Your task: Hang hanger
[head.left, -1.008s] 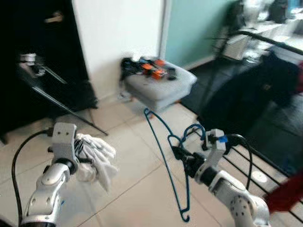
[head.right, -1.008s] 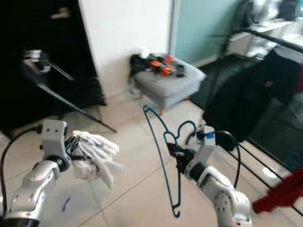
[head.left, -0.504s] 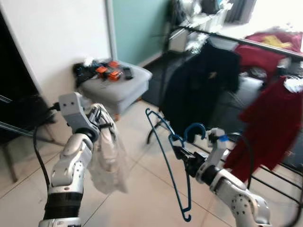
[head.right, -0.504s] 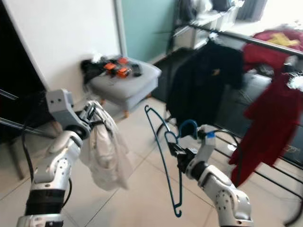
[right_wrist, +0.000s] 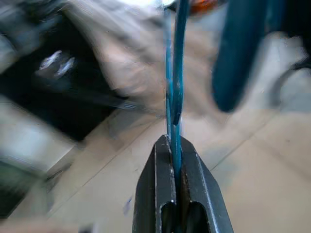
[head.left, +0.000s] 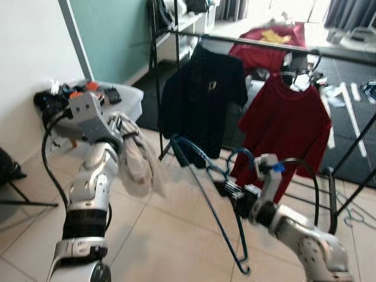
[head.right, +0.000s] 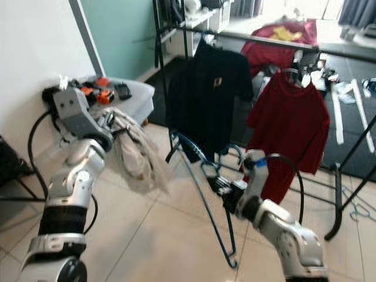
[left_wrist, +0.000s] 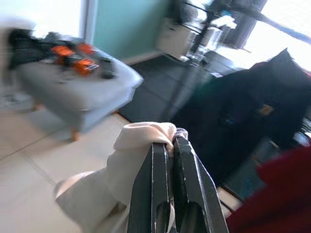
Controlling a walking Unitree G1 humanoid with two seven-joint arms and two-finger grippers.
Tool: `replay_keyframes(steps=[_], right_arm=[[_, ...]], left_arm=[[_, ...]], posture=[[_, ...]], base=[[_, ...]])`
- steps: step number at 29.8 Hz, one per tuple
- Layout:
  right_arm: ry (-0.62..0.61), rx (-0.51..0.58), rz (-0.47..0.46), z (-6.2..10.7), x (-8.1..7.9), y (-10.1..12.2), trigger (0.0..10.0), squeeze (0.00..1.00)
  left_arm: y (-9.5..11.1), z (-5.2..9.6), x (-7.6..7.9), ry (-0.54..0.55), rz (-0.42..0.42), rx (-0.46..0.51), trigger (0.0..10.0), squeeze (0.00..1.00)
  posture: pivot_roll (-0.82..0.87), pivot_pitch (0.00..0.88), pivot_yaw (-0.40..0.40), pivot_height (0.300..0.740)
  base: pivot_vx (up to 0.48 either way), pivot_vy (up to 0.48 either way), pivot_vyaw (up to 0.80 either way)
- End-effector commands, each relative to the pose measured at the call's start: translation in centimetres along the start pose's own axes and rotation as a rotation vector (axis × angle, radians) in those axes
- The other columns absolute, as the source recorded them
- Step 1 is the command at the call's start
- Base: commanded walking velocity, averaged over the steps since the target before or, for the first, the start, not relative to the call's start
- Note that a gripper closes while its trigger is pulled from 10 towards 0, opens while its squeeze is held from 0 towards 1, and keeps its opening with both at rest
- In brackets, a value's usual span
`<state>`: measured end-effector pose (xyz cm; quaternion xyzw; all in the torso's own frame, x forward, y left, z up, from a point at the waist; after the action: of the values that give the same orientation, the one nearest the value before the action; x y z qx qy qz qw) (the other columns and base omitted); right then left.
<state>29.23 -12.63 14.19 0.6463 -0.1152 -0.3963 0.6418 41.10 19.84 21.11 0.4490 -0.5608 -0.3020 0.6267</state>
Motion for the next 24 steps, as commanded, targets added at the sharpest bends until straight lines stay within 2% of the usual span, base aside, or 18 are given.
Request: replay_keyframes(steps=[1,5,6,10,11,14,16,18,24], right_arm=[[0.102,0.010,-0.007,0.5,-1.8,0.8,10.0,0.00],[0.165,0.016,-0.026,2.0,-2.7,1.5,10.0,0.00],[0.165,0.016,-0.026,2.0,-2.7,1.5,10.0,0.00],[0.213,-0.013,0.007,2.4,-3.6,1.3,10.0,0.00],[0.213,-0.013,0.007,2.4,-3.6,1.3,10.0,0.00],[0.207,-0.014,0.032,0.8,-4.0,1.6,10.0,0.00],[0.203,-0.011,0.036,0.3,-4.1,1.7,10.0,0.00],[0.228,0.025,0.042,-0.8,-5.1,2.8,10.0,0.00],[0.243,0.039,0.042,-1.2,-5.5,3.2,10.0,0.00]], left_arm=[[1.8,-0.2,0.1,0.025,0.014,0.067,10.0,0.00],[3.4,-0.1,1.4,-0.003,0.065,0.118,10.0,0.00],[3.4,-0.1,1.4,-0.003,0.065,0.118,10.0,0.00],[5.5,-0.1,3.3,-0.057,0.118,0.169,10.0,0.00],[5.5,-0.1,3.3,-0.057,0.118,0.169,10.0,0.00],[6.9,0.1,4.3,-0.089,0.143,0.200,10.0,0.00],[7.1,0.2,4.5,-0.091,0.146,0.205,10.0,0.00],[7.3,0.3,4.6,-0.091,0.144,0.211,10.0,0.00],[7.3,0.3,4.6,-0.090,0.141,0.212,10.0,0.00]], posture=[[-0.14,0.075,0.065,0.740],[-0.15,0.076,0.071,0.740],[-0.15,0.076,0.071,0.740],[-0.15,0.064,0.079,0.740],[-0.15,0.064,0.079,0.740],[-0.13,0.055,0.079,0.740],[-0.13,0.055,0.079,0.740],[-0.12,0.050,0.078,0.740],[-0.12,0.050,0.079,0.740]], base=[[0.000,0.000,0.00],[0.000,0.000,0.00],[0.000,0.000,0.00],[0.000,0.000,0.00],[0.000,0.000,0.00],[0.000,0.000,0.00],[0.000,0.000,0.00],[0.000,0.000,0.00],[0.000,0.000,0.00]])
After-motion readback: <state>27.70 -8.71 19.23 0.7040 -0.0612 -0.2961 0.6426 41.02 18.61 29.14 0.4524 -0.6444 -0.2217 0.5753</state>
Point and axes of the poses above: a point about 5 cm out from each wrist's last joint towards the gripper, its own z axis pointing back from the gripper into the wrist, its own y axis along the axis of the wrist's last joint, x = y × z, the point moved 5 cm from there along -z, pointing out of the wrist towards the gripper, and after that the axes turned 5 degrees about z, right-handed, at the moved point
